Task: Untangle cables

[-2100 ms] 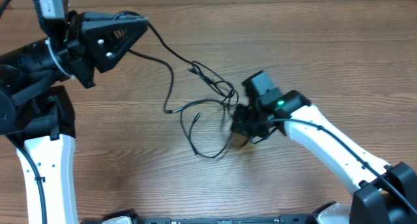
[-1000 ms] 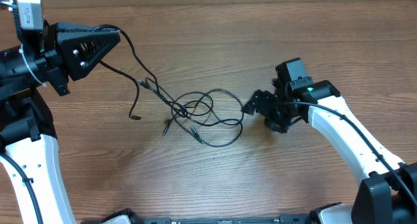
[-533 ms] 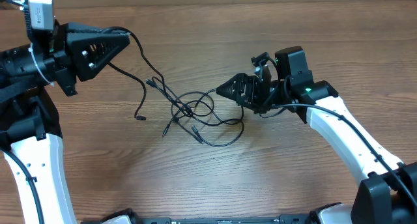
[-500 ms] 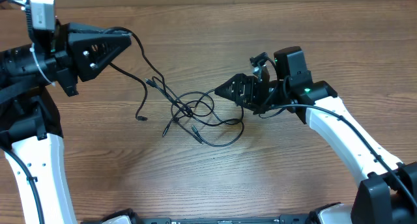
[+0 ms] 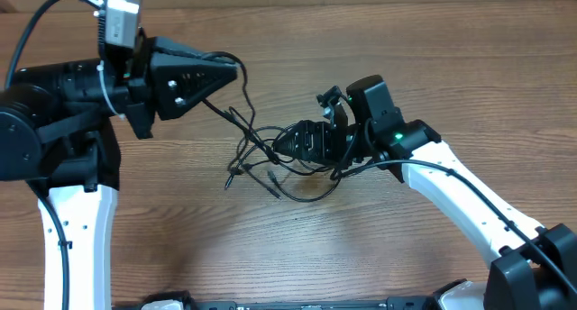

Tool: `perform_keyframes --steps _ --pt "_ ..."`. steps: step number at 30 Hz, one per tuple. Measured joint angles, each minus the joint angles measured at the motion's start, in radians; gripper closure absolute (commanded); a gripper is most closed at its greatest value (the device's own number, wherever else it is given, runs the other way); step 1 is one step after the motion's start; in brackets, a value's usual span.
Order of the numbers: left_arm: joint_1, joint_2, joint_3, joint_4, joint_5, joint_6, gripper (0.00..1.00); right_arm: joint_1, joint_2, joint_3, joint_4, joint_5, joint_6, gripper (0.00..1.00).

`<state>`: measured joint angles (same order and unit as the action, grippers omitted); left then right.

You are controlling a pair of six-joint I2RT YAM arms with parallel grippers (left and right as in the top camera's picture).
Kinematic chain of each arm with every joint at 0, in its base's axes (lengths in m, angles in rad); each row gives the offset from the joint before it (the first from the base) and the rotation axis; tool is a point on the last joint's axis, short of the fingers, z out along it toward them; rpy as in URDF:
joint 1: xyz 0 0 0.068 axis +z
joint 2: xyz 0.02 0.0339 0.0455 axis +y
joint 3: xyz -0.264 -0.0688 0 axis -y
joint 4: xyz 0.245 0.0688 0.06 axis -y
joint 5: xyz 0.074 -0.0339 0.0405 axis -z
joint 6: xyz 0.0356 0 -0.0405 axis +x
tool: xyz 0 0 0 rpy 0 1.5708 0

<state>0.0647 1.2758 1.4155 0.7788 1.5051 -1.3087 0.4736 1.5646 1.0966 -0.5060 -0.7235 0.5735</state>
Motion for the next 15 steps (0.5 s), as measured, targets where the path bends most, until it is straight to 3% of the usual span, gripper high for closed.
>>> perform_keyframes --steps 15 --pt "-0.092 0.000 0.000 0.000 -0.060 0.000 0.96 0.113 0.000 0.000 -0.011 0.085 0.027 0.00"
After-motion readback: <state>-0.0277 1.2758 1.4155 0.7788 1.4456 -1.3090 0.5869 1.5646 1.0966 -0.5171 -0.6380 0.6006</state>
